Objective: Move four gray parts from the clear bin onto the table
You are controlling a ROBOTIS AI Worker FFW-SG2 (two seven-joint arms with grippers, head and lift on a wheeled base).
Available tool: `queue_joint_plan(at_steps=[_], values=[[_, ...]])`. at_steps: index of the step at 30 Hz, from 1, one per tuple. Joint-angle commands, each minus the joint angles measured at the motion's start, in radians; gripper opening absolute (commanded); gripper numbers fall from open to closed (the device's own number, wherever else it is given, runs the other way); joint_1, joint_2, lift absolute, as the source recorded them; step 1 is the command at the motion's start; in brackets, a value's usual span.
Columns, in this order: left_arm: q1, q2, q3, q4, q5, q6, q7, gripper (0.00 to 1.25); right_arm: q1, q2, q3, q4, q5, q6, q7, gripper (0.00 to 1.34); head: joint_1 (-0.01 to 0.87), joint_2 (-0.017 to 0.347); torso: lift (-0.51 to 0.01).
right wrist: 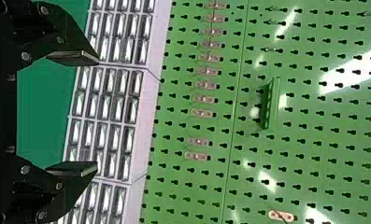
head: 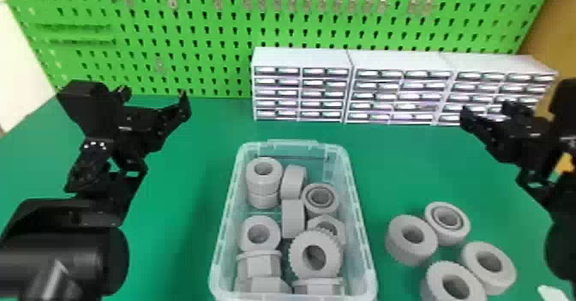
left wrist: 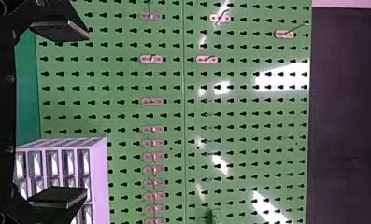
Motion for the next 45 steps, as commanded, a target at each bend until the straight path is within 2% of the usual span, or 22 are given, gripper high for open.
queue_joint_plan(at_steps=[1, 45], values=[[0.000, 0.000, 0.002, -0.001, 0.000, 0.001, -0.001, 1.13, -0.002, 0.000, 0.000, -0.001, 0.000, 0.000, 0.000, 0.87, 0.678, 0.034, -0.050], [-0.003, 0.000, 0.021, -0.008, -0.005, 0.001, -0.004, 1.13, -0.006, -0.002, 0.011, -0.007, -0.003, 0.002, 0.000, 0.87, 0.678, 0.034, -0.050]])
